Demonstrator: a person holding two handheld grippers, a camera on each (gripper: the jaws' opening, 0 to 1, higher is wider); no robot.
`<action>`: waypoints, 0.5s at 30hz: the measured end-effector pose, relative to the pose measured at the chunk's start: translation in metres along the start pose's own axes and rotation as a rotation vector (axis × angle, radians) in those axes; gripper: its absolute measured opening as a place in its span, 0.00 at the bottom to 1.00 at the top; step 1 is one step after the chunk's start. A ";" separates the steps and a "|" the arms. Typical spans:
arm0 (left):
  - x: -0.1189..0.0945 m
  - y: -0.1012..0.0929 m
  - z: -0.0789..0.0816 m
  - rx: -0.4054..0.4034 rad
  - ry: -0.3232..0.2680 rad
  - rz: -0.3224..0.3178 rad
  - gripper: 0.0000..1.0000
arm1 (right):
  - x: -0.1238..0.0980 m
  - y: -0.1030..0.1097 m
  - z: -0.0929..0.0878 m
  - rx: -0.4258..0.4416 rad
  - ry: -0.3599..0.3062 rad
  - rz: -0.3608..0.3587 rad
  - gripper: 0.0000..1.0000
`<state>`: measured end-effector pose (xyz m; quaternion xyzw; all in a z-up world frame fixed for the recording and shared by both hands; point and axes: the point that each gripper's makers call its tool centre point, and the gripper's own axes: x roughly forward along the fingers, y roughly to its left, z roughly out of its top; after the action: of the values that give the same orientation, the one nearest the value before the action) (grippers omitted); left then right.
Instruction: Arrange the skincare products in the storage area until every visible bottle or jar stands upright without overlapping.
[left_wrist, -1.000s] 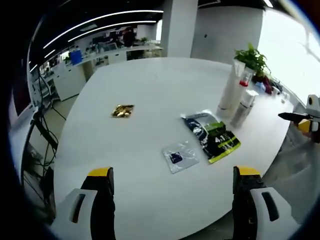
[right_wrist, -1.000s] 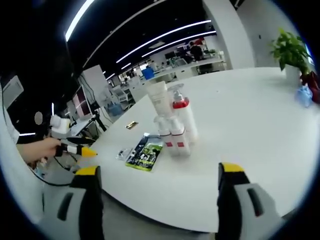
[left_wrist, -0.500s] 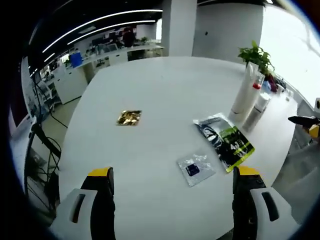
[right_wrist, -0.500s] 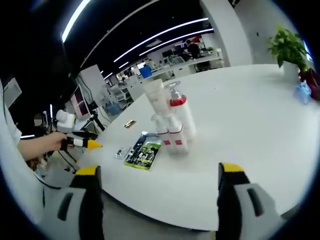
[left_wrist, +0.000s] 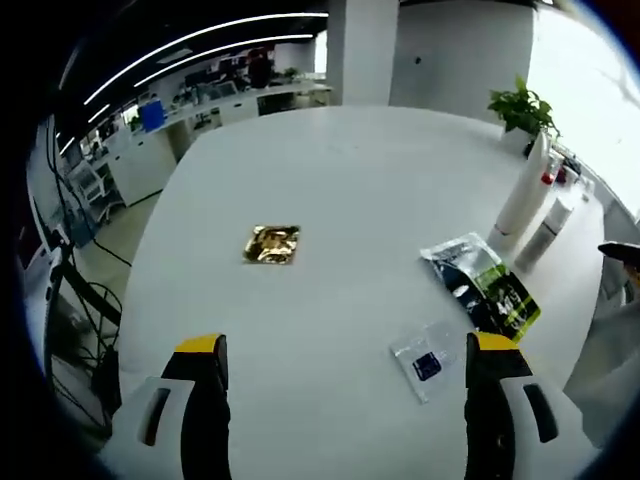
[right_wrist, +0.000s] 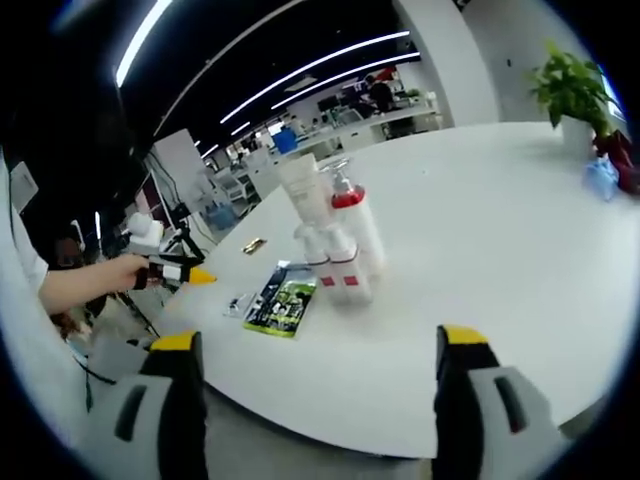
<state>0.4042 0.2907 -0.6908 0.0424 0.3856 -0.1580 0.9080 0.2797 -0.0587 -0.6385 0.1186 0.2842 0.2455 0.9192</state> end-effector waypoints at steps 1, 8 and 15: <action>0.002 0.002 0.002 0.001 0.001 0.002 0.97 | 0.000 0.000 0.000 0.001 0.000 -0.001 0.97; 0.020 0.015 0.015 0.014 0.010 0.014 0.96 | 0.000 -0.004 0.000 0.010 0.001 -0.018 0.97; 0.037 0.027 0.022 0.030 0.026 0.028 0.95 | -0.001 -0.006 -0.001 0.019 0.000 -0.032 0.97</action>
<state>0.4516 0.3030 -0.7031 0.0632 0.3942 -0.1504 0.9044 0.2815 -0.0645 -0.6409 0.1227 0.2886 0.2279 0.9218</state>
